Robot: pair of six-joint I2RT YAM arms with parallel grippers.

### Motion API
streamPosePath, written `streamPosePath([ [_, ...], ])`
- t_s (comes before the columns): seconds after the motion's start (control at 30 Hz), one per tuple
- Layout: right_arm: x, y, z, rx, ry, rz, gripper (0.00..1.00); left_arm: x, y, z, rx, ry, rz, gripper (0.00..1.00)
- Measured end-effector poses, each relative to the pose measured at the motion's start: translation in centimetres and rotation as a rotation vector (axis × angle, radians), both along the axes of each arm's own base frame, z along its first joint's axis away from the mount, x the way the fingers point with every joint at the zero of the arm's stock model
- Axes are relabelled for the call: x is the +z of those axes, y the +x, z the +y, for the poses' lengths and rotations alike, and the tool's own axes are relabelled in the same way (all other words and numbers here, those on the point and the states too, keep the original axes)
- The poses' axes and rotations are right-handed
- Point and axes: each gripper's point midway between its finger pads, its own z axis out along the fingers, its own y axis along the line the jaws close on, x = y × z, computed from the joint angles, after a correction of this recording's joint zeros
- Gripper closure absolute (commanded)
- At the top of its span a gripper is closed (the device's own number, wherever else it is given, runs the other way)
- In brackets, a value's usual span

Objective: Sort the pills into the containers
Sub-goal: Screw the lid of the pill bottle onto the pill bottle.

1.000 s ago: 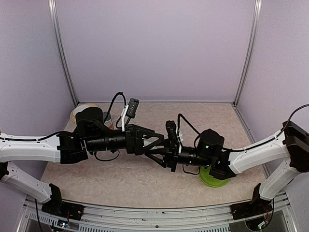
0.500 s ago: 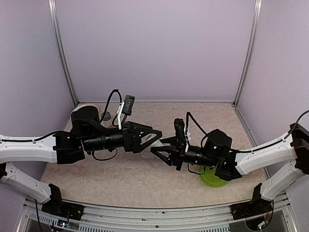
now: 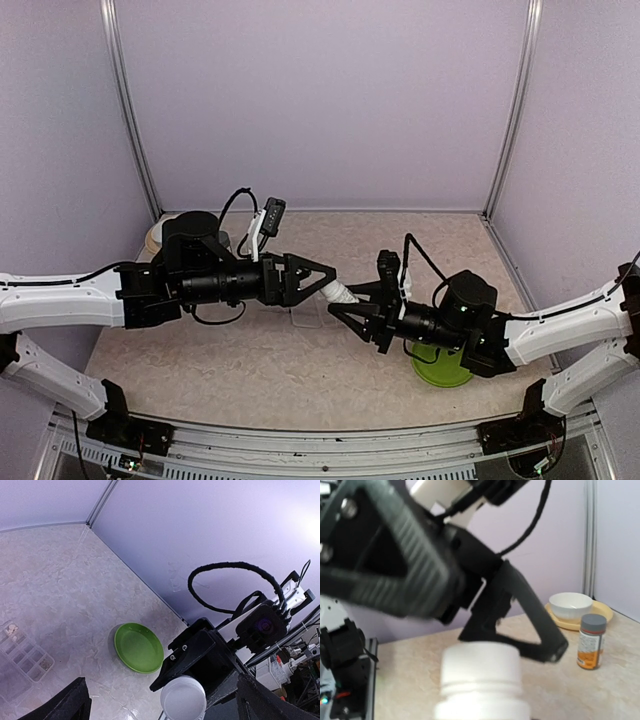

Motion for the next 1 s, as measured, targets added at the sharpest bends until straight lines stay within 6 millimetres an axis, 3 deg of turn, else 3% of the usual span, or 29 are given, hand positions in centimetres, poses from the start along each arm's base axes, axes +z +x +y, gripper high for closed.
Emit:
streamPosePath([
  [0.53, -1.5, 1.0, -0.7, -0.077, -0.064, -0.068, 1.0, -0.1, 1.2, 0.7, 0.012, -0.005, 0.015, 0.01],
  [0.8, -2.1, 1.5, -1.2, -0.12, -0.118, -0.1, 1.0, -0.3, 4.5, 3.6, 0.114, -0.005, 0.027, 0.01],
  [0.87, -1.8, 1.6, -1.3, -0.127, -0.116, -0.11, 1.0, -0.4, 4.7, 4.6, 0.132, -0.011, 0.027, 0.01],
  [1.0, -1.8, 1.8, -1.2, -0.136, -0.138, -0.128, 1.0, -0.2, 4.3, 4.4, 0.106, -0.026, 0.033, 0.01],
])
